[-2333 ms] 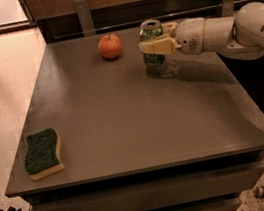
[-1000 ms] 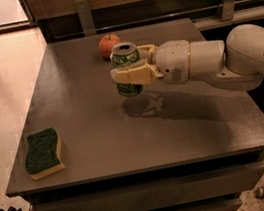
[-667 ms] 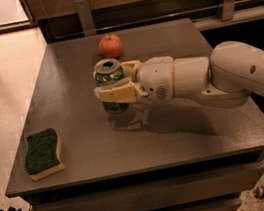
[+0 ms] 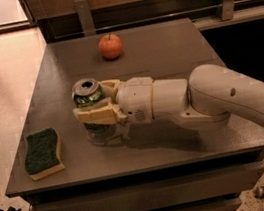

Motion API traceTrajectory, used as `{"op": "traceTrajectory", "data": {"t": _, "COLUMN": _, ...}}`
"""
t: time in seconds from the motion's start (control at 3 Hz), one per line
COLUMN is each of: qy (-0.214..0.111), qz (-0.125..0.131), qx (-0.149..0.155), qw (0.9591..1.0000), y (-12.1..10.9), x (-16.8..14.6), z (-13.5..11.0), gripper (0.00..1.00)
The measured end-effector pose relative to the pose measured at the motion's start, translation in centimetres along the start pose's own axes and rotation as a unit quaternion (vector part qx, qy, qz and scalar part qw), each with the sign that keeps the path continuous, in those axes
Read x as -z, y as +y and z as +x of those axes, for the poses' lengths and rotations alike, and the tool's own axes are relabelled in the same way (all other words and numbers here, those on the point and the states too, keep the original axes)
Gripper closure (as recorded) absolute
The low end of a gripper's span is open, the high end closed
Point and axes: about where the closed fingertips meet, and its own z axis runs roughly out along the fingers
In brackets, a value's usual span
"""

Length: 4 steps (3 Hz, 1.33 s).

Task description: Move green can near sponge

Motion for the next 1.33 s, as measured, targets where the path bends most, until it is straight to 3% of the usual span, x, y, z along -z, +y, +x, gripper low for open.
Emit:
{"op": "traceTrajectory", "data": {"t": 0.67, "qy": 0.008, "qz": 0.004, "qx": -0.009, "qw": 0.9999, "y": 2.6, "x": -1.0, "z": 2.3, "gripper": 1.0}}
{"op": "traceTrajectory", "data": {"t": 1.0, "qy": 0.009, "qz": 0.004, "qx": -0.009, "qw": 0.9999, "y": 2.8, "x": -1.1, "z": 2.5, "gripper": 0.87}}
{"op": "traceTrajectory", "data": {"t": 1.33, "qy": 0.009, "qz": 0.003, "qx": -0.008, "qw": 0.9999, "y": 3.0, "x": -1.2, "z": 2.4, "gripper": 0.63}}
